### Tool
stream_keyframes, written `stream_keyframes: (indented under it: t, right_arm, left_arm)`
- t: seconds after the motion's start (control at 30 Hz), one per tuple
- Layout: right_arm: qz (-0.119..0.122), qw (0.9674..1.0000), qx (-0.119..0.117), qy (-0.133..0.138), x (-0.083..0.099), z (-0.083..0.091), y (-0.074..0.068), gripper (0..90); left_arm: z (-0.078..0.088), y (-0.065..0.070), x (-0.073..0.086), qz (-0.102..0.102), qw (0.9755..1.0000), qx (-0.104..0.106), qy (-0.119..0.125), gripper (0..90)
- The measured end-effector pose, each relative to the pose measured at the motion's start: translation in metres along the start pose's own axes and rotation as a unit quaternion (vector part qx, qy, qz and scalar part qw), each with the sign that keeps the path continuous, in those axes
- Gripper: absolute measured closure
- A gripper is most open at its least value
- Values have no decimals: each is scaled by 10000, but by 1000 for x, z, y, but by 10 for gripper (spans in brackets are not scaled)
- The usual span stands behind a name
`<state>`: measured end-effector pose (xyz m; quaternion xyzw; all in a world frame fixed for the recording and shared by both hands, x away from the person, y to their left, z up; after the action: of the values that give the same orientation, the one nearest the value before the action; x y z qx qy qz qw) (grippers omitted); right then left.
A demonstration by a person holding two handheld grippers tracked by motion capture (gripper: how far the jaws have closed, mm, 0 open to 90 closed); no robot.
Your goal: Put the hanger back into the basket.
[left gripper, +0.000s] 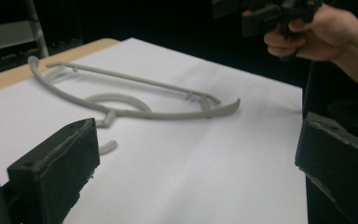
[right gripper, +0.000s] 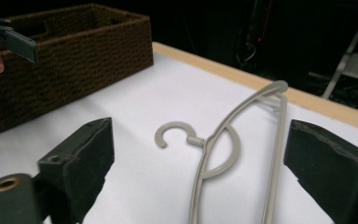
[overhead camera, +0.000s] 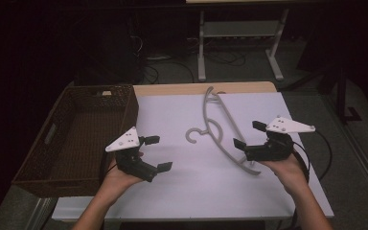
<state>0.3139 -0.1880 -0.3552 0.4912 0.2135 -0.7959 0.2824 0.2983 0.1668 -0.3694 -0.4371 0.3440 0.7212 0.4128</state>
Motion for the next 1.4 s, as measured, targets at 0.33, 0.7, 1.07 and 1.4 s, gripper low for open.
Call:
stream_keyframes:
  t: [0.33,0.7,1.07,1.4]
  right_arm:
    - [50,9976,92,-682,6,-34,6,181]
    - [-69,9878,-38,-1552,21,-82,15,342]
    - [-55,9755,-65,-2198,36,-114,17,525]
    - [-121,9671,-20,-2540,49,-127,13,645]
  left_arm:
    - [-14,2,12,-25,9998,100,-186,0]
    - [-16,1,14,1,9997,142,-201,0]
    - [-17,2,15,28,9996,174,-216,0]
    - [-17,2,15,34,9996,169,-204,0]
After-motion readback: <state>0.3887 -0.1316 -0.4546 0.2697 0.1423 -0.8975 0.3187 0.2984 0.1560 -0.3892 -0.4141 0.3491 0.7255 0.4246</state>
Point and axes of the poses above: each handheld gripper's, and its own axes: z roughly backward along the jaws, x roughly out of its underside, y roughly to its right, the point moved 3 cm from there along -z, roughly forward along the jaws, and after that the axes turned 3 degrees about -y, right-handed, at the moved point
